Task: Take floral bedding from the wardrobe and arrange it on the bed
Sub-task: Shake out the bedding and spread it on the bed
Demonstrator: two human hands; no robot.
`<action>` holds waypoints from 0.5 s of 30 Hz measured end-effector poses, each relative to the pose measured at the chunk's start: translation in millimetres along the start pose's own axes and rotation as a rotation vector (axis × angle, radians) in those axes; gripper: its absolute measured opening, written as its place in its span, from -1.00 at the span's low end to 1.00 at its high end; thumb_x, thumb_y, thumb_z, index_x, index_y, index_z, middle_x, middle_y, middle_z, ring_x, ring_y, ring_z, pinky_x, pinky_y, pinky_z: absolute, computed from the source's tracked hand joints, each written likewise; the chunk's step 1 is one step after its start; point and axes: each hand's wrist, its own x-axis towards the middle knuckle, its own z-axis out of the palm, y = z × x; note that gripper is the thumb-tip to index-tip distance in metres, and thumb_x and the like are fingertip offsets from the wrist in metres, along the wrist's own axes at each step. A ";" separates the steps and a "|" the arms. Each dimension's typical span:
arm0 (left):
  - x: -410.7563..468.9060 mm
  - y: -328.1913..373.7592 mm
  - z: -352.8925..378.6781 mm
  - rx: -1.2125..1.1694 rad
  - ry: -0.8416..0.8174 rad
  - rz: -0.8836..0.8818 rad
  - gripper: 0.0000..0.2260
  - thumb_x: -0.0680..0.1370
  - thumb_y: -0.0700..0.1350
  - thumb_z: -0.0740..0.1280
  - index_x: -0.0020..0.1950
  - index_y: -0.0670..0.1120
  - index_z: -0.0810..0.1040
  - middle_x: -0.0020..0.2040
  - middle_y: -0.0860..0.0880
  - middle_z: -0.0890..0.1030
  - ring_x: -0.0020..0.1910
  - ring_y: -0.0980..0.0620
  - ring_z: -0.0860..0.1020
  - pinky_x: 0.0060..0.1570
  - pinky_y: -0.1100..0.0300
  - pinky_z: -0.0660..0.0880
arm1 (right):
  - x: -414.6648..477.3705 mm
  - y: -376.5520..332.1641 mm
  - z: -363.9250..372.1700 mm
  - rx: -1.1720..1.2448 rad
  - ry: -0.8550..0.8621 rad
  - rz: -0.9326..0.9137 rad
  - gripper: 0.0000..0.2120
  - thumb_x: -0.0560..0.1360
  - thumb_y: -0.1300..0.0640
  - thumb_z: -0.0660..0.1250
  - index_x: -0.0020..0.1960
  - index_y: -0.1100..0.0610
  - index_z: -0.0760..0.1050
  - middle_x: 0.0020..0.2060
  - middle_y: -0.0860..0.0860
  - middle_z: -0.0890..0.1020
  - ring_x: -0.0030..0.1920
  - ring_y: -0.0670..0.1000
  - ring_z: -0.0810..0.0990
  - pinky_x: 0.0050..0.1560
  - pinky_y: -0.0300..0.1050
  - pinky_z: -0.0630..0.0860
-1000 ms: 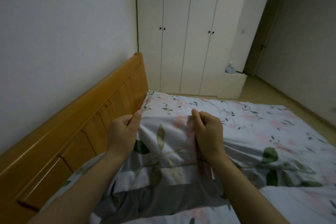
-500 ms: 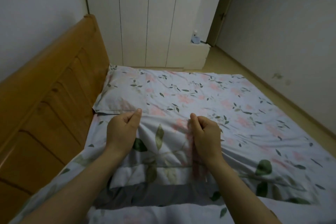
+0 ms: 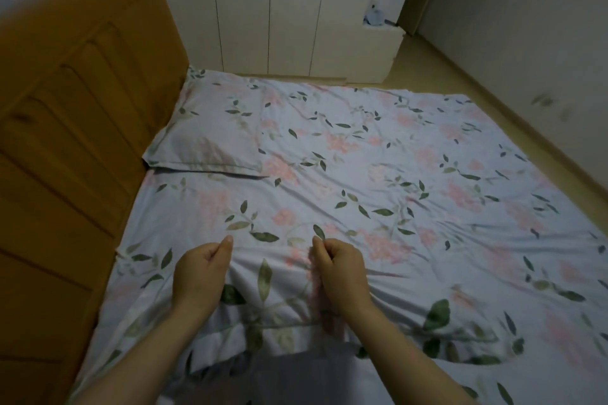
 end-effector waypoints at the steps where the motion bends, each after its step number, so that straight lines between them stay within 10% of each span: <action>1: 2.4 -4.9 9.0 0.016 -0.004 -0.009 -0.56 0.57 -0.04 0.22 -0.48 -0.11 0.22 -0.54 -0.08 0.26 -0.51 0.01 0.25 -0.44 0.16 0.15 | 2.3 10.3 4.8 -0.008 -0.016 0.015 -0.54 0.57 0.04 0.19 -0.48 0.12 0.24 -0.58 0.06 0.31 -0.52 0.00 0.29 -0.42 -0.06 0.25; 15: -90.6 -171.0 95.1 0.208 -0.179 -0.314 -0.54 0.57 0.04 0.18 -0.49 -0.12 0.25 -0.51 -0.12 0.36 -0.48 -0.07 0.35 -0.43 0.09 0.25 | -118.6 164.5 99.8 -0.119 -0.259 0.309 -0.55 0.57 0.02 0.17 -0.49 0.05 0.24 -0.58 -0.04 0.33 -0.53 -0.08 0.31 -0.41 -0.07 0.27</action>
